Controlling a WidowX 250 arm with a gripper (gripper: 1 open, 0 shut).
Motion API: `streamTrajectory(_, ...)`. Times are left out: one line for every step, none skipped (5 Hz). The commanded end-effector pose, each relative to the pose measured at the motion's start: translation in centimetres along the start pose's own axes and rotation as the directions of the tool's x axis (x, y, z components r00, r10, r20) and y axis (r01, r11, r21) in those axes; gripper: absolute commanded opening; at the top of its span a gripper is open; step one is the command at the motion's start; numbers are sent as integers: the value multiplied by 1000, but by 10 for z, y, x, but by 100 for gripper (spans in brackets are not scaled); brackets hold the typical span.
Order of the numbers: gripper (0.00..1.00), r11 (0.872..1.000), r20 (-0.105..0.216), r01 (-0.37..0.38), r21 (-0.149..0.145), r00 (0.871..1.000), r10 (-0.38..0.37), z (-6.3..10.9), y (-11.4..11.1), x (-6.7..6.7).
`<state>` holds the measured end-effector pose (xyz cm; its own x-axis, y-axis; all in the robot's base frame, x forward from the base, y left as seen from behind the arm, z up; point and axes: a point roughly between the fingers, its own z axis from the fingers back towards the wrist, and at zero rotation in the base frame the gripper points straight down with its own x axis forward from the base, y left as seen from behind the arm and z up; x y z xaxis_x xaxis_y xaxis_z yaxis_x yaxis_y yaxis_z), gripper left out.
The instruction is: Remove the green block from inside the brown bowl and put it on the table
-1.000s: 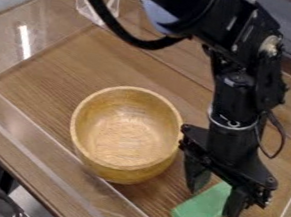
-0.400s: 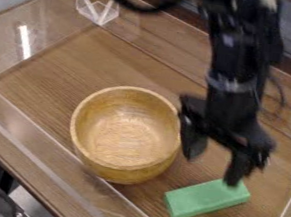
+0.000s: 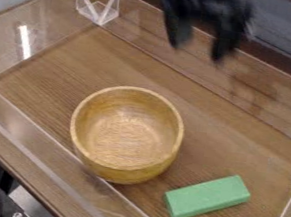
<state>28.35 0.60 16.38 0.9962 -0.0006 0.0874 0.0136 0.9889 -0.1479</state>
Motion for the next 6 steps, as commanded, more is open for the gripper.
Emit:
streamTrajectory(100, 1000, 53, 14, 25, 998, -15, 16, 24, 16)
streamTrajectory(100, 999, 53, 23, 45, 998, -25, 9, 40, 18)
streamTrajectory(100, 998, 57, 28, 50, 998, -30, 1, 47, 22)
streamTrajectory(100, 998, 60, 29, 52, 998, -32, -6, 52, 26)
streamTrajectory(100, 998, 65, 33, 57, 997, -36, -12, 57, 29)
streamTrajectory(100, 997, 72, 36, 65, 997, -41, -19, 62, 32)
